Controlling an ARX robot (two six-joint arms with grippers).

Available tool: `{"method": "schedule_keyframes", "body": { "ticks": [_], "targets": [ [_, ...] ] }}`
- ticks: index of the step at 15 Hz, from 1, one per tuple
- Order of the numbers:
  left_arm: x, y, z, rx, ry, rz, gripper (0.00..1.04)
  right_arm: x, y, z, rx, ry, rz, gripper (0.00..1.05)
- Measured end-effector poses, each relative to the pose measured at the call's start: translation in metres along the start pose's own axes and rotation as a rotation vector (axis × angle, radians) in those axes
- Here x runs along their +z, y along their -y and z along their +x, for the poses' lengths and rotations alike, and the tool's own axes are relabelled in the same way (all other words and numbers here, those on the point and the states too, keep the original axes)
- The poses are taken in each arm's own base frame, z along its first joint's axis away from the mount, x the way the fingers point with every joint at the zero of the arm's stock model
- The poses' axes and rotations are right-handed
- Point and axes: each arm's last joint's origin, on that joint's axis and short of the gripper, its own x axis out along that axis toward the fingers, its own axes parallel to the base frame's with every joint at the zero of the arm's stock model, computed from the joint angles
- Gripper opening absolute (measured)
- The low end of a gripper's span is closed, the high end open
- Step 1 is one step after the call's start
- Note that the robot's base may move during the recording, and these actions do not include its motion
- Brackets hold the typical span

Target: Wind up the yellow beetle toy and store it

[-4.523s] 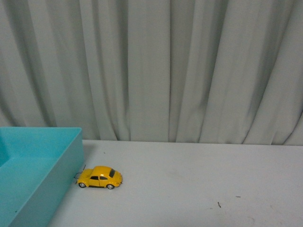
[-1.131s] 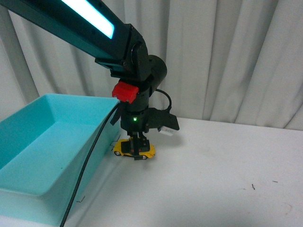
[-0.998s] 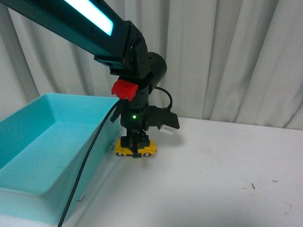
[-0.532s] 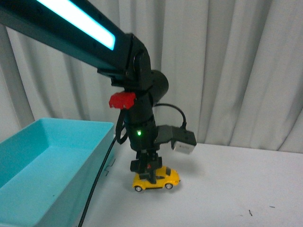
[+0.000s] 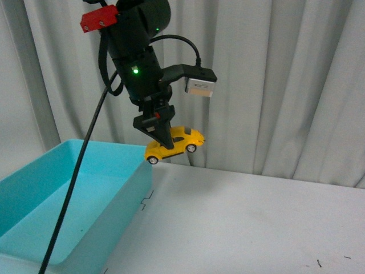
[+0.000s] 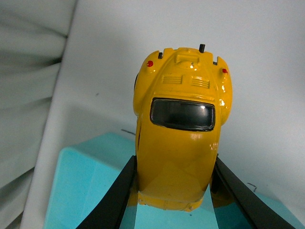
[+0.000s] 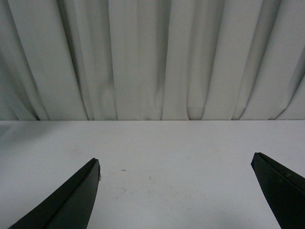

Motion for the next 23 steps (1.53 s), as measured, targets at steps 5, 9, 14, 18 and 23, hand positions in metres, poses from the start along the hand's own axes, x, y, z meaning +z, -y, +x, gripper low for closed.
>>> {"method": "schedule_keyframes", "body": {
  "ticks": [5,9,14,18,23],
  "targets": [
    [-0.075,-0.03,-0.02,0.193,0.012,-0.321,0.36,0.0,0.0,0.0,0.0,0.0,0.0,0.98],
    [-0.14,-0.031,-0.006,0.284,-0.122,-0.644,0.36,0.0,0.0,0.0,0.0,0.0,0.0,0.98],
    [-0.186,-0.022,0.05,0.311,-0.204,-0.885,0.36,0.0,0.0,0.0,0.0,0.0,0.0,0.98],
    [-0.196,-0.02,0.086,0.301,-0.235,-0.928,0.36,0.0,0.0,0.0,0.0,0.0,0.0,0.98],
    [-0.202,-0.015,0.104,0.287,-0.252,-0.956,0.42,0.0,0.0,0.0,0.0,0.0,0.0,0.98]
  ]
}}
